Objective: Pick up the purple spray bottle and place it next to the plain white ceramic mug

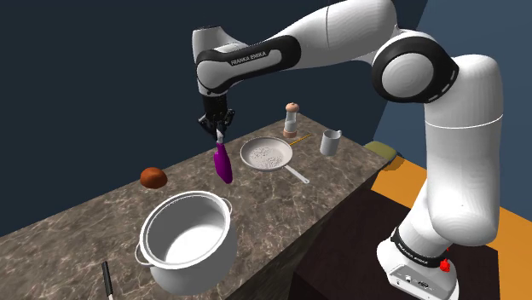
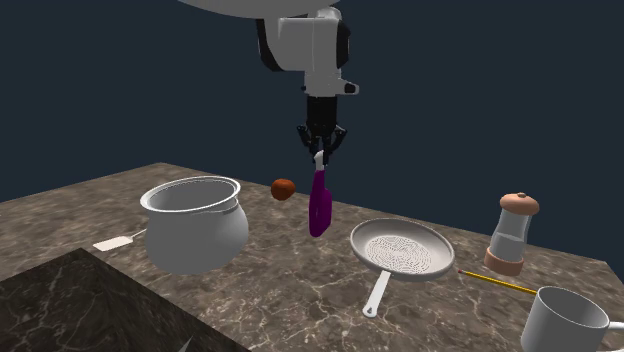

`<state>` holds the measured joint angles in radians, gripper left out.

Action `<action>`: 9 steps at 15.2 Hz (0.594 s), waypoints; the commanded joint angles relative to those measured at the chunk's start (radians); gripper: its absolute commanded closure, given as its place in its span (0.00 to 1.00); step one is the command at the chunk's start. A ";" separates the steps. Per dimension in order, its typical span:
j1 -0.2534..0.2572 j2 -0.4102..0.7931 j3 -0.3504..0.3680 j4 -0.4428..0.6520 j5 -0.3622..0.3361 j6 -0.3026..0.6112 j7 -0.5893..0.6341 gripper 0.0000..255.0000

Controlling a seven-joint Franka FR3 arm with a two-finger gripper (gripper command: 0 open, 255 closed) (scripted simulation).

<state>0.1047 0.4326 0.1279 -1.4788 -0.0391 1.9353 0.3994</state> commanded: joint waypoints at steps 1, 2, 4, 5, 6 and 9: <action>0.000 0.000 0.000 0.000 0.000 0.000 0.000 1.00; 0.000 0.000 0.000 0.000 0.000 0.000 0.000 1.00; 0.000 0.000 0.000 0.000 0.000 0.000 0.000 1.00; 0.000 0.000 0.000 0.000 0.000 0.000 0.000 1.00; 0.000 -0.002 0.000 0.010 0.000 -0.012 0.000 1.00; 0.001 -0.008 0.001 0.042 0.001 -0.050 0.000 1.00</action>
<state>0.1055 0.4245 0.1287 -1.4485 -0.0379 1.8967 0.3997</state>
